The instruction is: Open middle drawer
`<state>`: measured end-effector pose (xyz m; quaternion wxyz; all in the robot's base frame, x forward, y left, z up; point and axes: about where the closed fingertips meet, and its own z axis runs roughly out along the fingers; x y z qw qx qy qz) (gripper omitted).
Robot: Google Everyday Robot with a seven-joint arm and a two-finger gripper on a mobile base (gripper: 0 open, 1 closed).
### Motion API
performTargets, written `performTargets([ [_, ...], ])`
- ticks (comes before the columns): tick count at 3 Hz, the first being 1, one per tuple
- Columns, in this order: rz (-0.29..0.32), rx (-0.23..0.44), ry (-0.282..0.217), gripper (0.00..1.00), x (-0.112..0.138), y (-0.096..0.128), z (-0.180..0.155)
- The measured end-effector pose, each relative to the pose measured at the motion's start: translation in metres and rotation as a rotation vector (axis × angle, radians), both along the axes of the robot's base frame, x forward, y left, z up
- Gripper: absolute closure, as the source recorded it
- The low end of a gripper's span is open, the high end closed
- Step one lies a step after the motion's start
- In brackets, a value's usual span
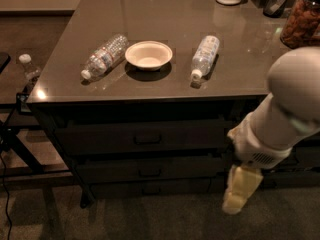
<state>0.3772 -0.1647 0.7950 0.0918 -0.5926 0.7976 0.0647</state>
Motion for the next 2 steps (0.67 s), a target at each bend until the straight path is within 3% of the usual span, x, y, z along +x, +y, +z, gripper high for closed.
performTargets([
  [1, -0.003, 0.04, 0.056, 0.0, -0.006, 0.023, -0.056],
  [2, -0.004, 0.086, 0.071, 0.0, 0.004, 0.047, -0.099],
])
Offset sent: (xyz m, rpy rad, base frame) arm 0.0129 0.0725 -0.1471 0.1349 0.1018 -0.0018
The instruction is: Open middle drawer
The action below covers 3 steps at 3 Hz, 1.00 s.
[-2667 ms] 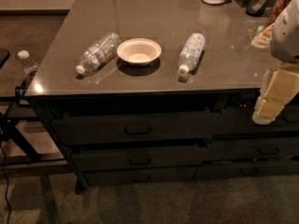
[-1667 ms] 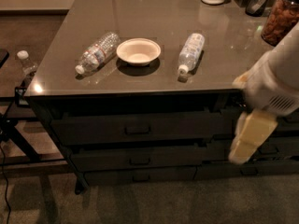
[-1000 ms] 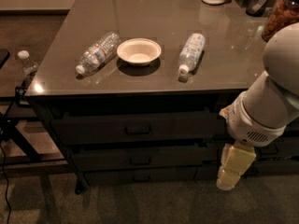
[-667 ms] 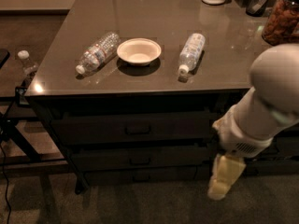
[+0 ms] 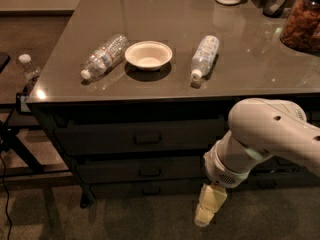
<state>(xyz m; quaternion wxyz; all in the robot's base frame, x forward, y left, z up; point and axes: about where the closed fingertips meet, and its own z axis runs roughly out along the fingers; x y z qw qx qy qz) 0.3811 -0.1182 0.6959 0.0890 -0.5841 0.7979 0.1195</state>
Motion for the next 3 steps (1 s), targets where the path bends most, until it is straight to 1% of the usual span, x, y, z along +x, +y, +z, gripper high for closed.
performTargets([
  [1, 0.0, 0.0, 0.0, 0.0, 0.0, 0.0, 0.0],
  [2, -0.006, -0.012, 0.009, 0.0, 0.011, 0.006, -0.026],
  [3, -0.018, -0.014, -0.021, 0.0, 0.029, 0.013, -0.055],
])
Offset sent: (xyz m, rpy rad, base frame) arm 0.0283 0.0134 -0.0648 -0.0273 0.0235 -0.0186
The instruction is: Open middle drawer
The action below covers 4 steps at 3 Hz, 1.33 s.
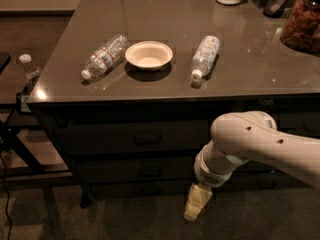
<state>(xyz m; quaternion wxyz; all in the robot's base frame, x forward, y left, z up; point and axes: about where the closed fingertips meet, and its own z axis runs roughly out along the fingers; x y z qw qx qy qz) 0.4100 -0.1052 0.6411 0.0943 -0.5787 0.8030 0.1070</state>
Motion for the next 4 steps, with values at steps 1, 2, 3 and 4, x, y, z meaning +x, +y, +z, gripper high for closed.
performTargets([
  [1, -0.003, 0.003, -0.039, 0.0, 0.017, 0.005, -0.017],
  [2, -0.003, 0.003, -0.039, 0.0, 0.017, 0.005, -0.017],
  [3, -0.008, 0.036, -0.025, 0.0, 0.02, 0.017, -0.042],
  [4, -0.037, 0.084, -0.034, 0.0, 0.039, 0.039, -0.101],
])
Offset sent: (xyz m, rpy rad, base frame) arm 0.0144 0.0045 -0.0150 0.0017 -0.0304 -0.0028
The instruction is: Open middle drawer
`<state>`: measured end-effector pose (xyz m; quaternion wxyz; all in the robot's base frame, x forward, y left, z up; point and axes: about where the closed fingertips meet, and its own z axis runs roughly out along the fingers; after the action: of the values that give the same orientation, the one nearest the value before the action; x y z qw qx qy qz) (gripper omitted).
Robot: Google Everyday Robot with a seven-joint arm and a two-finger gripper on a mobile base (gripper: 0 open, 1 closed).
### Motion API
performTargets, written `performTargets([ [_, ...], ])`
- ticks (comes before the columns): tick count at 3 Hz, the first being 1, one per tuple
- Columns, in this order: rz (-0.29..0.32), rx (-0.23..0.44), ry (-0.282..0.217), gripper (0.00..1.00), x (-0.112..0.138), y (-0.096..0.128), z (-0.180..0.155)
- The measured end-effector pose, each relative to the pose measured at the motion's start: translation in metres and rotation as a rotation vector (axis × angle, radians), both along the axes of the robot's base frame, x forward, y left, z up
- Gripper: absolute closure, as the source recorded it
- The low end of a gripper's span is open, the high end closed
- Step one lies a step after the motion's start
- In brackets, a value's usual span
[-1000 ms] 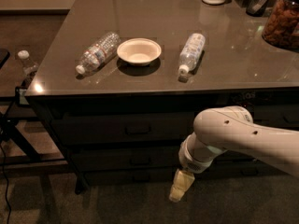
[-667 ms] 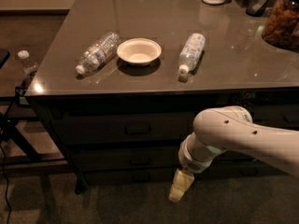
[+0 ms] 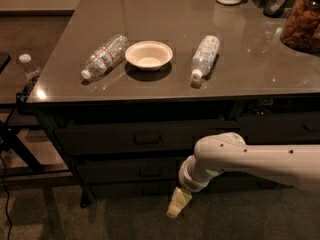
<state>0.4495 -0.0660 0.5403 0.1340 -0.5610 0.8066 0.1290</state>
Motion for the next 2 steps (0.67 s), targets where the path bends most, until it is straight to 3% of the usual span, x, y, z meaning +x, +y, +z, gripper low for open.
performTargets([
  [1, 0.0, 0.0, 0.0, 0.0, 0.0, 0.0, 0.0],
  [2, -0.007, 0.042, 0.02, 0.0, 0.012, 0.012, -0.022],
])
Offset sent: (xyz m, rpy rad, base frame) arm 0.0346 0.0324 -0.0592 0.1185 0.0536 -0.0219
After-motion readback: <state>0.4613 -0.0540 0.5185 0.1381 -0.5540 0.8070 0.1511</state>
